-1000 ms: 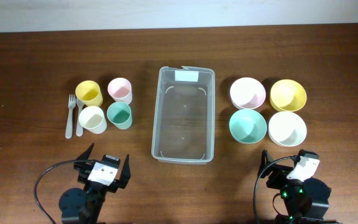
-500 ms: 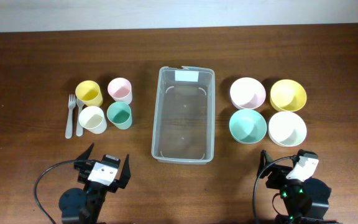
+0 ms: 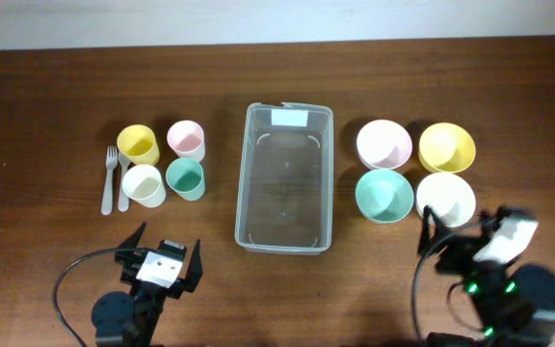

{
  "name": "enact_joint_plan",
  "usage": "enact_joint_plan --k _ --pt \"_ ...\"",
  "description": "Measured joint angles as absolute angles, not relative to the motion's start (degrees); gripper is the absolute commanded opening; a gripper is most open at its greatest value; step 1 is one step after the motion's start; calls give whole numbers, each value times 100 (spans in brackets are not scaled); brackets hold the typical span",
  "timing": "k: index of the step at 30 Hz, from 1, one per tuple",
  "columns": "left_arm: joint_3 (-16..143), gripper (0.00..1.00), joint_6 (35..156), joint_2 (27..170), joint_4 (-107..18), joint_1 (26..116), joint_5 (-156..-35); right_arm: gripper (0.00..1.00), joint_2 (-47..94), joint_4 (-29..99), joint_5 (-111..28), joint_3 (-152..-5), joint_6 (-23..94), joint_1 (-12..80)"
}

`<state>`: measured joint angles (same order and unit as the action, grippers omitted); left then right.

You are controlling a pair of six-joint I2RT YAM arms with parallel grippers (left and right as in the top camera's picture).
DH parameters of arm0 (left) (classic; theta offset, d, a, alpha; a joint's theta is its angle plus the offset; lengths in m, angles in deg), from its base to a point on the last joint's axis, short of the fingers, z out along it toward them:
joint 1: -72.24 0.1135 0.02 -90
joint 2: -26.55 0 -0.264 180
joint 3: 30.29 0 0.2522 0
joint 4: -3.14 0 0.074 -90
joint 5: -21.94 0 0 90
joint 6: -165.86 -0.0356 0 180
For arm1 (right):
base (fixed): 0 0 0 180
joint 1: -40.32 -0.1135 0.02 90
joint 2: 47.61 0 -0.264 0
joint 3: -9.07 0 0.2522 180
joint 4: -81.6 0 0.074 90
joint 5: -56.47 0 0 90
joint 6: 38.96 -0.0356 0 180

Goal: Pack container
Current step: 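Move the right gripper toward the cream bowl at front right, then grasp the rim of the cream bowl with the right gripper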

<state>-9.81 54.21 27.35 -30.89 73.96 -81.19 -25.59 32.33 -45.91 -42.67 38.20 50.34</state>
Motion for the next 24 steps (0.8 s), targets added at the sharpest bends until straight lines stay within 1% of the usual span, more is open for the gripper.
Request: enact_joint_plan --k 4,5,6,8,11,16,19,22,24 --pt "-990 100 5421 2739 -3093 7396 -8119 99 -583 2383 -4475 -5799 3820 5130" --pt "-992 100 5421 2739 -3091 7396 -8119 99 228 2149 -4447 -6326 3820 5278" --pt "-992 100 5421 2739 -3091 7396 -8119 99 442 2140 -4429 -6426 3818 5320" --pt "-994 100 5421 2733 -3091 7396 -8119 99 1441 1412 -4469 -7040 3822 5633" --pt "-996 100 5421 2735 -3091 7396 -8119 99 2755 1069 -4576 -7714 3826 6203" --pt "-996 100 5421 2735 -3091 7396 -8119 99 4431 846 -4873 -7877 3822 6937" --pt "-996 100 5421 2735 -3091 7396 -8119 100 5120 787 -4928 -7877 3820 7119" --pt "-996 100 5421 2735 -3091 7396 -8119 93 5620 805 -4960 -7877 3818 7152" --pt "-996 100 5421 2735 -3091 7396 -8119 86 5828 827 -4969 -7877 3820 7152"
